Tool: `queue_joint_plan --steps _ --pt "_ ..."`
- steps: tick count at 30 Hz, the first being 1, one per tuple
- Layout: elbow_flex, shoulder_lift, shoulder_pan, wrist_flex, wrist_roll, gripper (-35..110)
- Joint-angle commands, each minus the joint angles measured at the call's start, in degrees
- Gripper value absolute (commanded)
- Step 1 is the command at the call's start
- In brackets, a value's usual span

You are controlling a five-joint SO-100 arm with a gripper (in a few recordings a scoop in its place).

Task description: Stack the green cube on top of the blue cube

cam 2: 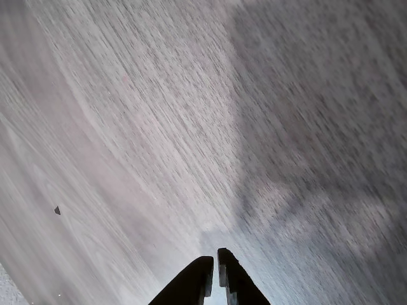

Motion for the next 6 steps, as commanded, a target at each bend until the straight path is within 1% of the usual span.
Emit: queue_joint_plan --steps 1,6 --pt "0.2 2.0 0.3 0.4 0.0 0" --pt "0.2 2.0 0.3 0.4 0.0 0"
